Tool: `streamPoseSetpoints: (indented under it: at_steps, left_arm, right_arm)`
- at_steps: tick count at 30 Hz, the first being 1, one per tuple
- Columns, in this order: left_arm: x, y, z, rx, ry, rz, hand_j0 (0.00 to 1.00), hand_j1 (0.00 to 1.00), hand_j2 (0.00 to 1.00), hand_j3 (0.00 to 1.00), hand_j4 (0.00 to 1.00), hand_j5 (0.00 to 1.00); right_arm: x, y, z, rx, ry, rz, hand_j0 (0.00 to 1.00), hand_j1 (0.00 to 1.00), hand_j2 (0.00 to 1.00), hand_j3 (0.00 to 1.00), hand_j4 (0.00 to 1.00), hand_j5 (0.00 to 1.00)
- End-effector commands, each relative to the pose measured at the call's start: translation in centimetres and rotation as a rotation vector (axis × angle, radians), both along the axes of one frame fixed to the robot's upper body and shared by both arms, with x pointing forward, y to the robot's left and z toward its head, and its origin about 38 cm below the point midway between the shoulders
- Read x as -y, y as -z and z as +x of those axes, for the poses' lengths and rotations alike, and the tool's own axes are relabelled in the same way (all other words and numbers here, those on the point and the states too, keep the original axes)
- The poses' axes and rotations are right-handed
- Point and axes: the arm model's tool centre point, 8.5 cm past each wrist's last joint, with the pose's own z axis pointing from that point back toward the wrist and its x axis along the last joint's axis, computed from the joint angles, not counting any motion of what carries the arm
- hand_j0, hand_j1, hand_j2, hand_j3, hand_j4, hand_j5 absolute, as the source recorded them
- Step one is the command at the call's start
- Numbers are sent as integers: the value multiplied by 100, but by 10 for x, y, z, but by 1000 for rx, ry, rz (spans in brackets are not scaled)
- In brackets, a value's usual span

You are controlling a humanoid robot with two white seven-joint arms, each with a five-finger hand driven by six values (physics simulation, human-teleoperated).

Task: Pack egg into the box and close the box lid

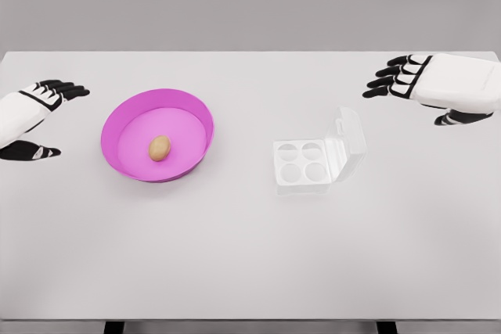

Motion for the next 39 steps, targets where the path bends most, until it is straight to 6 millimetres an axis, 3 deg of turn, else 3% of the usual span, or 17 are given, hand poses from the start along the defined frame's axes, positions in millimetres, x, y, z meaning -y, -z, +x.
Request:
streamPoseSetpoints:
  at_steps: [1,5,7,8,10,12,14,15,17,20,24,27,30,32,35,39]
  left_arm:
    - [-1,-1,0,2,-3,3,100,100,100,100,100,100]
    - [12,-8,11,42,17,31,100,100,100,100,100,100]
    - [39,-14,32,107,29,11,100,100,100,100,100,100]
    - [42,-15,36,106,33,29,100,100,100,100,100,100]
    - [50,-8,51,-3,71,106,100,100,100,100,100,100]
    - [66,3,55,-124,138,162,100,100,100,100,100,100]
    - [85,2,60,-162,206,170,100,100,100,100,100,100]
    - [91,0,62,-162,223,172,100,100,100,100,100,100]
    - [94,-6,64,-152,234,148,100,100,100,100,100,100]
    - [99,-15,69,-128,244,132,100,100,100,100,100,100]
    - [119,-23,76,-115,294,163,97,97,97,97,97,97]
    - [126,-22,77,-121,317,179,95,95,95,95,95,95]
    - [124,-21,77,-128,318,202,96,96,96,96,96,96]
    - [115,-22,75,-137,308,227,100,100,100,100,100,100]
    - [114,-18,73,-158,318,255,100,100,100,100,100,100]
    - [111,-10,70,-189,329,292,94,94,94,94,94,94]
  right_arm:
    - [3,-4,0,6,7,7,100,100,100,100,100,100]
    - [5,-9,-1,12,11,23,100,100,100,100,100,100]
    - [15,-11,-2,-29,30,81,100,100,100,100,100,100]
    - [19,-11,-2,-45,40,96,100,100,100,100,100,100]
    - [48,-14,-9,-87,108,83,100,100,100,100,100,100]
    - [86,-11,-2,-113,227,68,100,100,100,100,100,100]
    - [102,-5,-2,-139,275,40,100,100,100,100,100,100]
    - [117,0,-13,-189,306,-21,100,100,100,100,100,100]
    - [111,3,-19,-228,284,-36,100,100,100,100,100,100]
    - [87,0,-5,-163,232,88,100,100,100,100,100,100]
    - [91,5,-3,-146,251,167,100,100,100,100,100,100]
    - [83,-6,0,-79,232,254,100,100,100,100,100,100]
    - [82,27,-7,-149,247,268,100,100,100,100,100,100]
    - [84,27,-6,-143,254,301,100,100,100,100,100,100]
    - [79,51,-15,-194,252,309,100,100,100,100,100,100]
    - [85,40,-22,-160,259,315,100,100,100,100,100,100]
